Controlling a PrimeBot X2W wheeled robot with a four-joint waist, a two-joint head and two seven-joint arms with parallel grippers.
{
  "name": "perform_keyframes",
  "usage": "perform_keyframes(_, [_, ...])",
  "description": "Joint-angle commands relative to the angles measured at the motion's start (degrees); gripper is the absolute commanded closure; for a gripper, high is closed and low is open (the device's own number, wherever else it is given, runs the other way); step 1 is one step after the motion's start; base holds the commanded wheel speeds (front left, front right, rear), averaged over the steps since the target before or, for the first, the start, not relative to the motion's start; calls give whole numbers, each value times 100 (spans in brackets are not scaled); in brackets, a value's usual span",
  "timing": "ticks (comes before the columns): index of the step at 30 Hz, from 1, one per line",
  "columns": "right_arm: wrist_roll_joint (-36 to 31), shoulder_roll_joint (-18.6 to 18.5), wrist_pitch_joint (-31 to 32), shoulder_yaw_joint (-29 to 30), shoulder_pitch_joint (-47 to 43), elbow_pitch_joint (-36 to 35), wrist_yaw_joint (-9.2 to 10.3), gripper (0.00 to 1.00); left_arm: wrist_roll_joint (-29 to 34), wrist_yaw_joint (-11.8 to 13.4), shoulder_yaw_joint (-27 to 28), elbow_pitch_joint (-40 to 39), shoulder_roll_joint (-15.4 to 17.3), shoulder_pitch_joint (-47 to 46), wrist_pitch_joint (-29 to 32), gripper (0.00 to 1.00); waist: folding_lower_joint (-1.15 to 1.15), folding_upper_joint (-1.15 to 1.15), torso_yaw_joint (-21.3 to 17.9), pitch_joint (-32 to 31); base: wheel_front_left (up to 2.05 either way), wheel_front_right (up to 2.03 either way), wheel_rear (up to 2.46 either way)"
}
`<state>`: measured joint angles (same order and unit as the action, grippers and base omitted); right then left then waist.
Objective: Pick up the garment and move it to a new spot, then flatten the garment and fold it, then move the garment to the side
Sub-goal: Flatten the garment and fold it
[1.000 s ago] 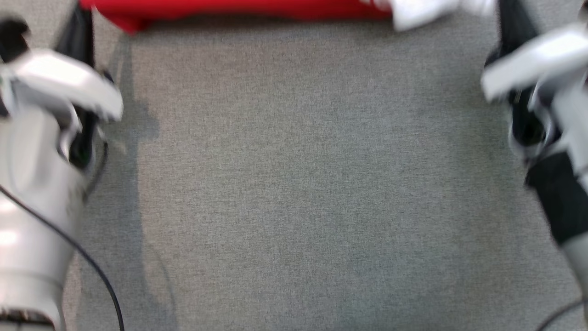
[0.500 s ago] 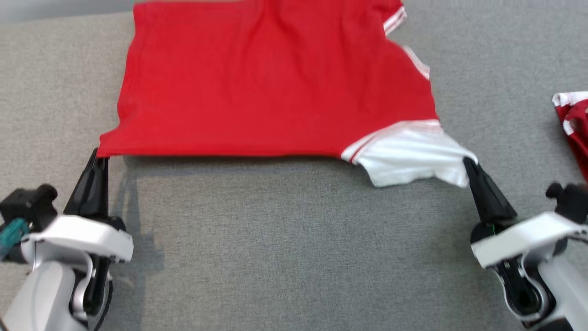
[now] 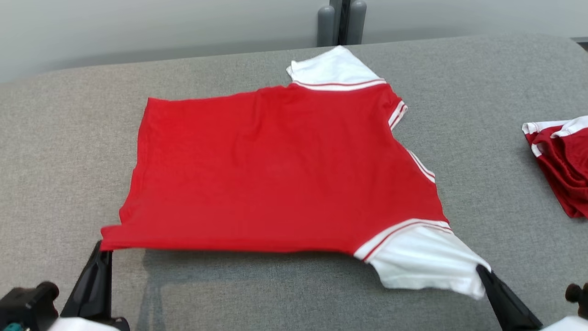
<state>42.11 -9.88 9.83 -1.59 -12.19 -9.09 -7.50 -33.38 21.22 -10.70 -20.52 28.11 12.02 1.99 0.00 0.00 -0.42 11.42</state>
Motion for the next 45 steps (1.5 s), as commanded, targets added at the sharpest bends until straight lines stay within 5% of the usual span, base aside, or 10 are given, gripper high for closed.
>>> perform_keyframes(1, [-226, 168, 396, 256, -313, -323, 2, 100, 54, 153, 54, -209, 54, 224, 82, 100, 0, 0, 11, -91, 0, 0, 0])
perform_keyframes(11, [-725, 613, 1928, 811, -695, -1328, 2, 100, -23, 330, 37, -626, 128, 553, 383, 100, 0, 0, 18, -33, 0, 0, 0])
perform_keyframes(21, [-861, 518, 3135, 774, 972, -1269, 2, 100, -386, -35, -22, -370, 300, -198, 894, 100, 0, 0, -71, 584, 0, 0, 0])
perform_keyframes(31, [-877, 372, 3429, 423, 3048, 70, 1, 100, -552, -407, -33, 298, 401, -1219, 1078, 100, 0, 0, -30, 1409, 0, 0, 0])
perform_keyframes(43, [-733, 239, 2790, 45, 3276, 1046, 1, 100, -860, -664, -247, 1039, 162, -1269, 1132, 100, 0, 0, 62, 1418, 0, 0, 0])
perform_keyframes(44, [-711, 224, 2686, 30, 3228, 1045, 1, 75, -898, -705, -254, 1058, 131, -1273, 1099, 100, 0, 0, 66, 1387, 0, 0, 0])
perform_keyframes(45, [-691, 191, 2569, 15, 3168, 1022, 1, 31, -927, -731, -255, 1063, 82, -1300, 1037, 81, 0, 0, 75, 1355, 0, 0, 0])
